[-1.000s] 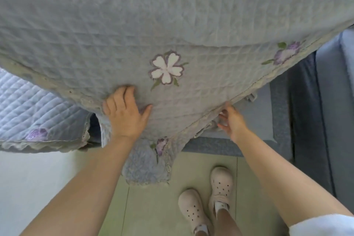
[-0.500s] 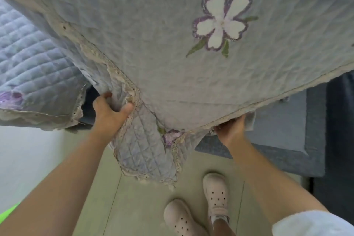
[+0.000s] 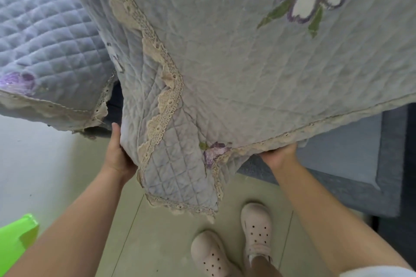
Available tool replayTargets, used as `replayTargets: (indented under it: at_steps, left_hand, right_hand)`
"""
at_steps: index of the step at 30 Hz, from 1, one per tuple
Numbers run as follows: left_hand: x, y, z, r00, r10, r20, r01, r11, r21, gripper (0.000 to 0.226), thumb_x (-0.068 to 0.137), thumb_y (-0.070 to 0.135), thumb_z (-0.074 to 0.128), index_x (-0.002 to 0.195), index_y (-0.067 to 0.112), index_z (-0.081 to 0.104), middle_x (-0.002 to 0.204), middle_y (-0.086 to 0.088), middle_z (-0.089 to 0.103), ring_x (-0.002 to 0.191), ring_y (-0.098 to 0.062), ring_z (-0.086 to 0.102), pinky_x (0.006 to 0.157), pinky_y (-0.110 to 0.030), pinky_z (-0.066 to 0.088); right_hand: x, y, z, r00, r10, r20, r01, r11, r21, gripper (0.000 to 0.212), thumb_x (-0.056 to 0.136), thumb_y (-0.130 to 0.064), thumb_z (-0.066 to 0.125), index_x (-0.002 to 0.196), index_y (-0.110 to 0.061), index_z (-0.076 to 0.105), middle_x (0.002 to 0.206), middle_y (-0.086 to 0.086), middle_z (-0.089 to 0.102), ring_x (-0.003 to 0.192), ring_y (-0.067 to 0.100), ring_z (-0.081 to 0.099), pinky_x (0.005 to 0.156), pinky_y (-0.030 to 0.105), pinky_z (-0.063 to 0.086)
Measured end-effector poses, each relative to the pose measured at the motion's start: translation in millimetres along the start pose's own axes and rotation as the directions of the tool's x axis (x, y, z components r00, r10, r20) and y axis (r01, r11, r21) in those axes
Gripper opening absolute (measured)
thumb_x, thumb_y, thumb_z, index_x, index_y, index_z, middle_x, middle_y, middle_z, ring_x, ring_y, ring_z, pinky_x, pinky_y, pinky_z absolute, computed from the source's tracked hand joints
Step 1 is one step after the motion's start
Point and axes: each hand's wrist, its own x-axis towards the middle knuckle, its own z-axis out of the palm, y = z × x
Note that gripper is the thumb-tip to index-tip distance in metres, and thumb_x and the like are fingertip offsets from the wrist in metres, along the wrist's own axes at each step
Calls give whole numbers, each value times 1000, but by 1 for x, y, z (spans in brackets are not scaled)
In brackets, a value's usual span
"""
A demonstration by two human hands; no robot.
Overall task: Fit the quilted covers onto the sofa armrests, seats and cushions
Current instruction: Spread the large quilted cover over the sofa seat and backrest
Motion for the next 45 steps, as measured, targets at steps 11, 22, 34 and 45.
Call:
replayTargets:
  at_steps: [11,22,34,45]
  left_hand:
    - [-102,93,-52,998,-10,-69,17,995,96,70,80,70,32,119,18,59,124,-7,59,117,-26,52,100,-42,38]
    - [-142,165,-75,960,246,-134,-201,937,284,52,67,65,61,77,16,49,79,-7,49,72,-19,46,60,-28,39]
    - [-139,383,-128,907,406,113,-413,806,424,66,70,55,52,125,18,50,127,-9,56,114,-25,56,98,-47,44]
    - [-80,389,-125,943,328,-55,-244,793,559,78,65,51,60,126,7,43,126,-14,51,116,-32,50,100,-48,42]
  right_hand:
    - [-136,20,47,991,89,-104,-84,995,47,36,86,-49,39,95,-24,62,80,2,72,77,24,68,56,35,59]
    - [-219,51,107,967,7,-254,1,1000,32,38,94,-47,29,112,-27,57,112,5,57,96,26,54,89,42,43]
    - [-276,129,330,987,78,139,-83,996,30,39,99,-27,24,89,-10,57,94,12,64,88,28,57,85,40,47]
    - [-242,96,354,981,193,8,-103,553,-826,39,101,-26,22,104,-6,55,92,13,62,78,29,59,69,41,50]
